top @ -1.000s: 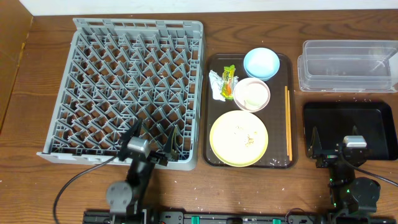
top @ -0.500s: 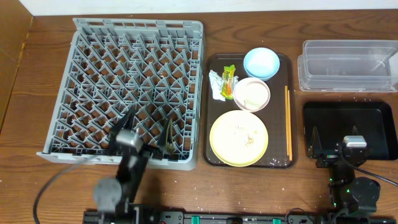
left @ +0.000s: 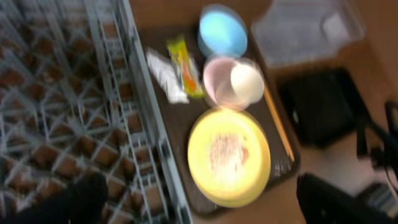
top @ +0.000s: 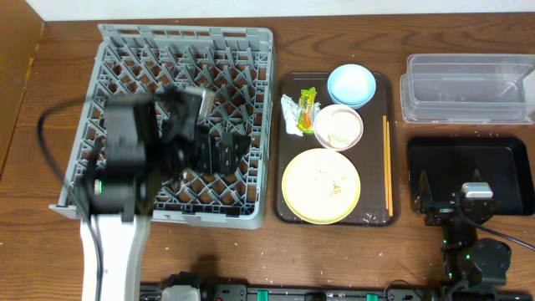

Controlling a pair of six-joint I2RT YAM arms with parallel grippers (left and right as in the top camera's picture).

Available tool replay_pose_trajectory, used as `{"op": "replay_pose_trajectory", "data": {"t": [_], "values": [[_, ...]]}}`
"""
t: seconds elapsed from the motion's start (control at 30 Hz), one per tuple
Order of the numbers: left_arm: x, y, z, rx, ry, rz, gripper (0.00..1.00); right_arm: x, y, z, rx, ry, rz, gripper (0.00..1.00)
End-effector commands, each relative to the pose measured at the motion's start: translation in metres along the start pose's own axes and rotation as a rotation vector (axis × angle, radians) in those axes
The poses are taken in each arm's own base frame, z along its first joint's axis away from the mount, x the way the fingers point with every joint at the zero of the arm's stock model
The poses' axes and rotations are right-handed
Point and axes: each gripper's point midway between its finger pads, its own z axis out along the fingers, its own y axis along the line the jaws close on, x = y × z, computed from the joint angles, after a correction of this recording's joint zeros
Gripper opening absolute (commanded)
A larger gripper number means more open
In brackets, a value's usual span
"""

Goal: Sort waste into correct bins and load items into the dishwasher
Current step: 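Raise the left arm over the dish rack and hold it there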

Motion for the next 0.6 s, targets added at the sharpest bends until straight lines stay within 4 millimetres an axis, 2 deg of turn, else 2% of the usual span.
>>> {"op": "replay_pose_trajectory", "data": {"t": [0.0,0.07,0.2,0.43,0.57], "values": [[-0.015,0.0,0.009,0.038,0.093,0.029,0.98,0.001,-0.005,0.0,0.021,-0.001,0.012,0.99],[-0.018,0.001,0.019,0.067,0.117,-0.009,0.98,0.001,-0.005,0.0,0.021,-0.001,0.012,0.99],[-0.022,-0.011,0.035,0.196,0.151,-0.211,0.98,0.001,-0.005,0.0,0.021,-0.001,0.012,0.99],[-0.023,-0.011,0.044,0.232,0.165,-0.207,0.98,0.001,-0.005,0.0,0.021,-0.001,0.012,0.99],[-0.019,0.0,0.048,0.145,0.179,-0.198,0.98,0.001,-0.005,0.0,0.021,-0.001,0.012,0.99]]}}
